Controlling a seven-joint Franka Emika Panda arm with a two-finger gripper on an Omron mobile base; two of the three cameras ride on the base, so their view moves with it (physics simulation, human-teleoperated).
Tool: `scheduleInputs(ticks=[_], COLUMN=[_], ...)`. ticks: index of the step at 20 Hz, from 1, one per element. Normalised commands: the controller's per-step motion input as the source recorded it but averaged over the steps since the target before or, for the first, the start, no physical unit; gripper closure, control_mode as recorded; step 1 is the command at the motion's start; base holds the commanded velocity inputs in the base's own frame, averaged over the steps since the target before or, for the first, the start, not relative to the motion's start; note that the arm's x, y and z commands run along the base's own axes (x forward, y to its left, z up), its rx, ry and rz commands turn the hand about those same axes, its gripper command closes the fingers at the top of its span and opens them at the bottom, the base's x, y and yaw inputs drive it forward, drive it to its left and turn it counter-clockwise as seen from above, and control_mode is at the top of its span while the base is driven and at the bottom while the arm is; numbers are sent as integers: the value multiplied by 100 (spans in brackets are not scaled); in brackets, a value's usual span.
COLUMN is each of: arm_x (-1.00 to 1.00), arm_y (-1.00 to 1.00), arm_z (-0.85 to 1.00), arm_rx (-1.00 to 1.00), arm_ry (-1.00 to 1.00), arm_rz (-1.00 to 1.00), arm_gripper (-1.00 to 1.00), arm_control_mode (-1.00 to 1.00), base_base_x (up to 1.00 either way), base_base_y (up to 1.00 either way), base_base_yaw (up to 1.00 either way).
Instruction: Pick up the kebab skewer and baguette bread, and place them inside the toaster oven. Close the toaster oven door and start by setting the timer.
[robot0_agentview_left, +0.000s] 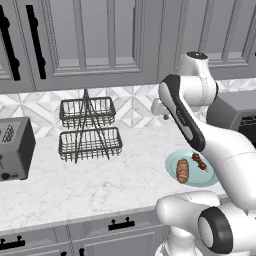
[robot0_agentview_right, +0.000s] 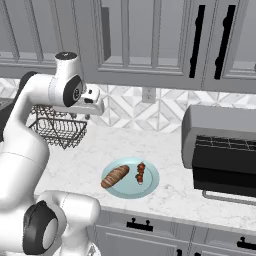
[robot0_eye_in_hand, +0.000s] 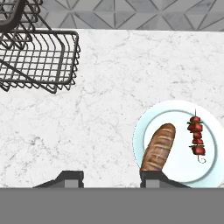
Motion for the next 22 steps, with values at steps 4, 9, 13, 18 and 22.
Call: scheduleInputs(ticks=[4,9,13,18,22], arm_x=[0,0,0,0,0], arm_y=[0,0,0,0,0], arm_z=[0,0,0,0,0], arm_rx=[0,0,0,0,0], arm_ry=[0,0,0,0,0], arm_rz=[0,0,0,0,0], arm_gripper=[-100,-100,-100,-100,-100], arm_control_mode=[100,100,100,100,100], base_base_x=[0,-4,0,0,0], base_base_y=[0,-7,-95,-94,-49], base_base_yaw=[0,0,0,0,0])
